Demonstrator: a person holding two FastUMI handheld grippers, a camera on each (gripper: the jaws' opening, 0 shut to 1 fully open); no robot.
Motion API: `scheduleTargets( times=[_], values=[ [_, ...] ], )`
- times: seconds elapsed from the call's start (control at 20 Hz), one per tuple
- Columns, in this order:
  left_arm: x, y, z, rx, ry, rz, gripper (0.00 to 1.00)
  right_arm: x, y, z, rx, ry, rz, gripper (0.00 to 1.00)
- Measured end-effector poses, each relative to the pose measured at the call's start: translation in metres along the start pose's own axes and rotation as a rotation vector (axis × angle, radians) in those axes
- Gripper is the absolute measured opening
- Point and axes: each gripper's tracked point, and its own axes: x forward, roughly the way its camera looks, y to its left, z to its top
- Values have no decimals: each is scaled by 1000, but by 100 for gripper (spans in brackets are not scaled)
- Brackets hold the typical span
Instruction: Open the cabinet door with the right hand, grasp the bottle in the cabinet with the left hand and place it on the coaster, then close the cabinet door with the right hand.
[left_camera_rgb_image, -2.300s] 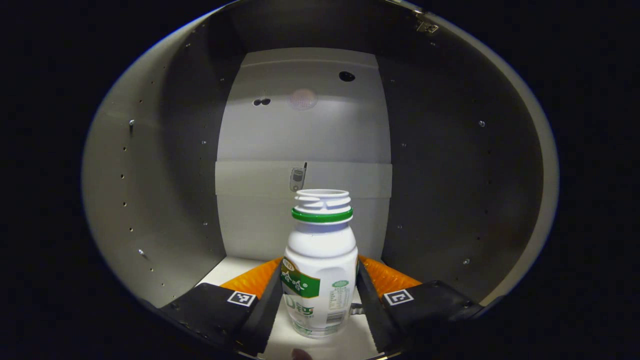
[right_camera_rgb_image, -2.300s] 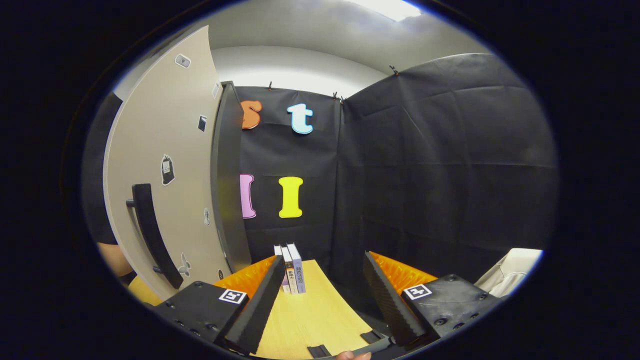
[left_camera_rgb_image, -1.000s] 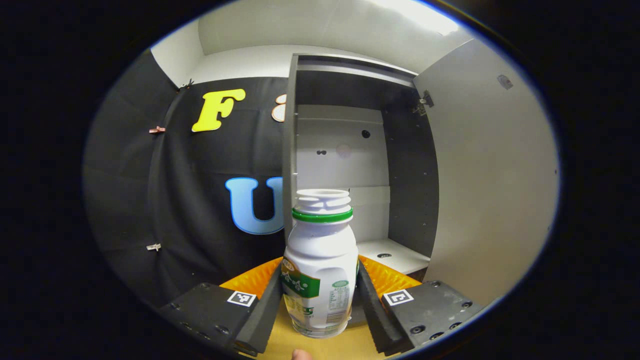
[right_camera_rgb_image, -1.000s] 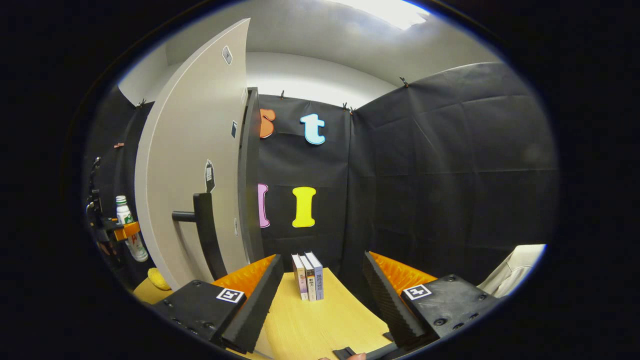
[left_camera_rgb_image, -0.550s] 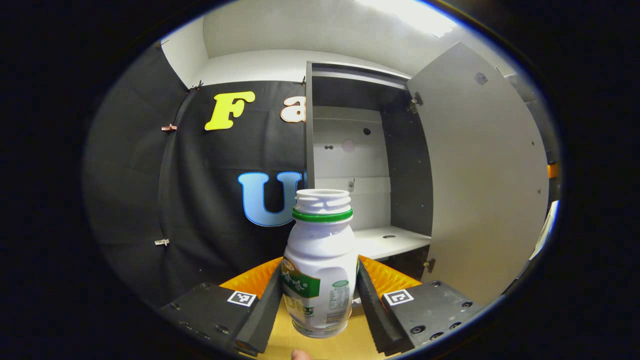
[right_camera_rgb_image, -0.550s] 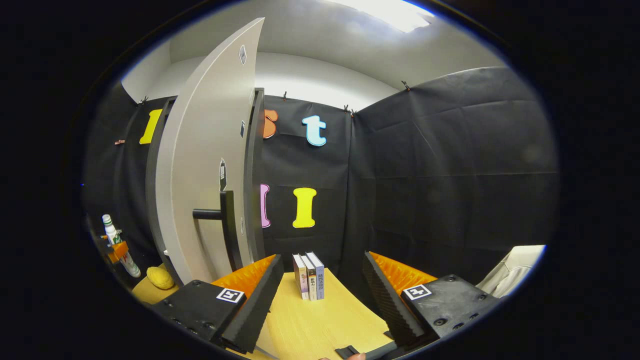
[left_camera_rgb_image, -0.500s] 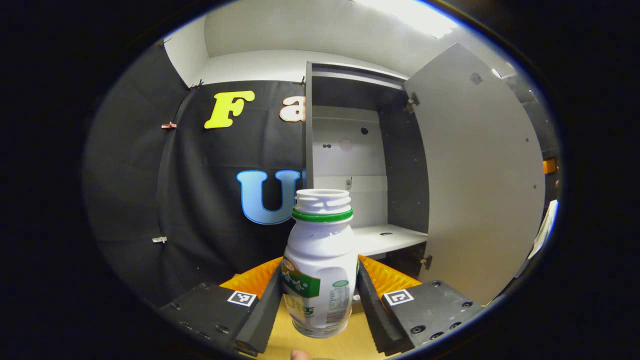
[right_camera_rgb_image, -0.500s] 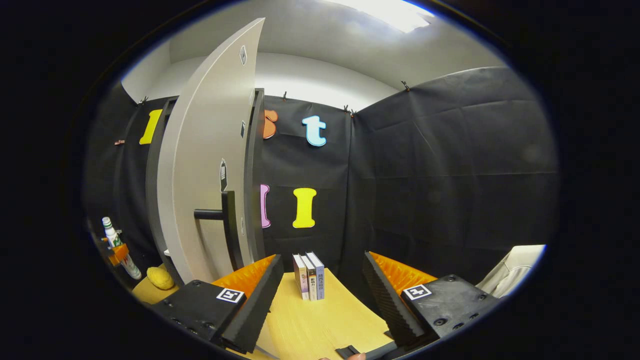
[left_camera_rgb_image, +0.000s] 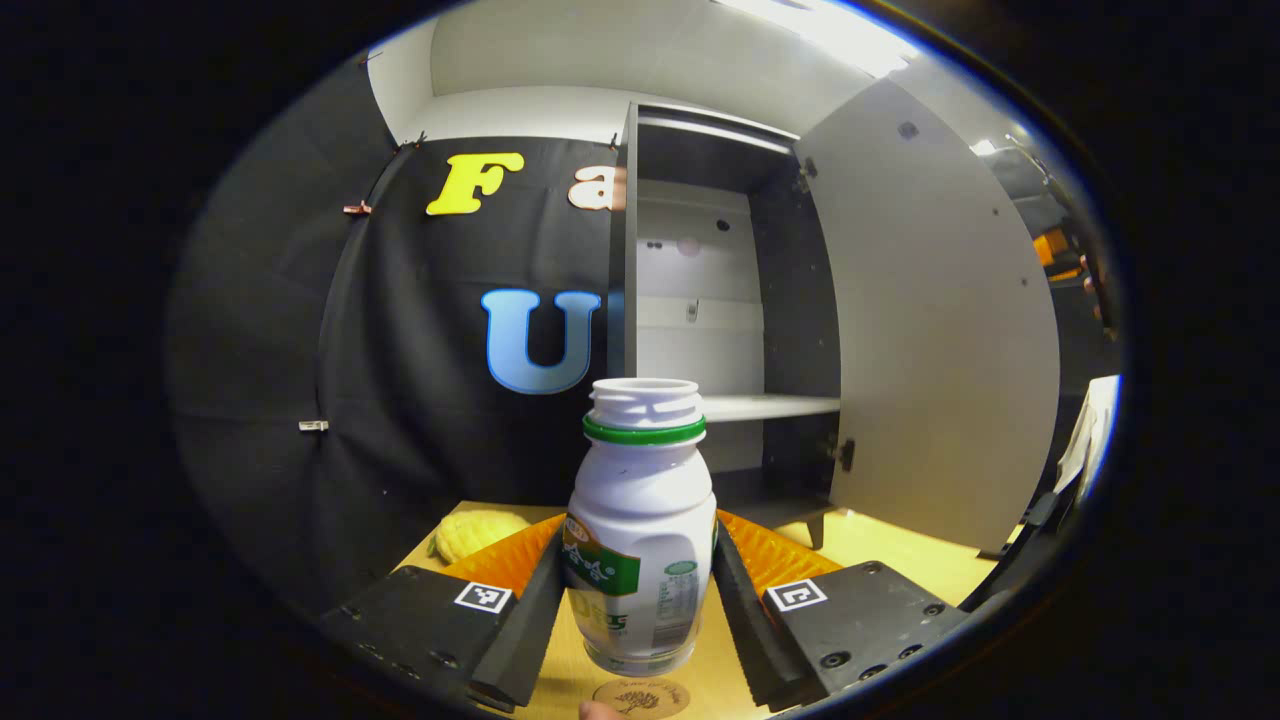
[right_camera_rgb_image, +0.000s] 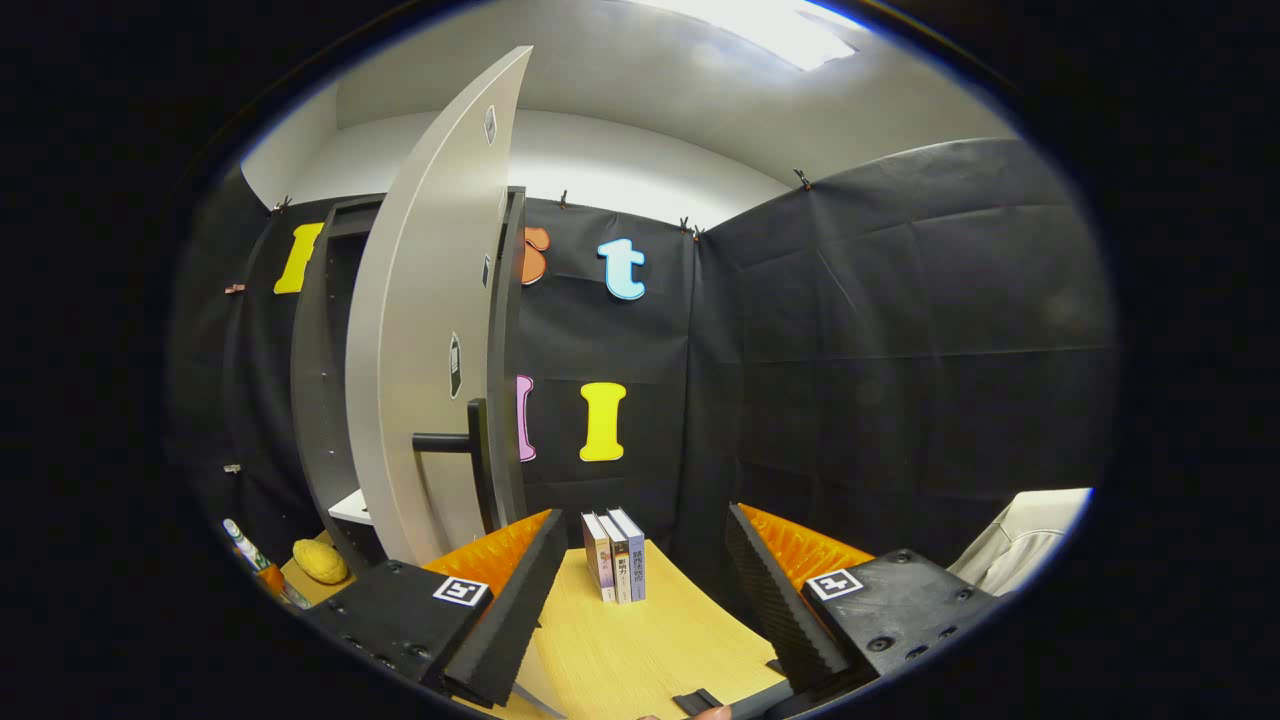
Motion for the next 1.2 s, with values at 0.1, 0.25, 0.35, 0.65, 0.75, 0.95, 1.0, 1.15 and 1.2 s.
scheduleTargets(
  times=[0.1,0.25,0.35,0.65,0.75,0.95,1.0,1.15,1.2],
  values=[
    [-4,-1,-26,-6,22,-15,78,-3,1,3,2,-8,-3,99],
    [-5,-7,-52,-21,19,-52,78,-6,2,9,17,-10,-12,99],
    [-4,-7,-64,-40,-1,-63,78,-8,2,11,27,-8,-19,99],
    [11,-1,-113,-47,15,-65,78,-15,-10,11,68,27,-55,99],
    [13,-1,-126,-41,28,-61,78,-16,-14,10,75,33,-66,98],
    [20,-8,-140,-26,37,-69,80,-17,-17,2,64,58,-81,98],
    [19,-9,-146,-28,44,-69,80,-16,-18,1,70,63,-86,98],
    [18,-13,-153,-33,56,-65,80,-18,-22,2,64,61,-103,98],
    [19,-14,-157,-29,64,-65,80,-19,-21,1,53,57,-103,98]
  ],
)
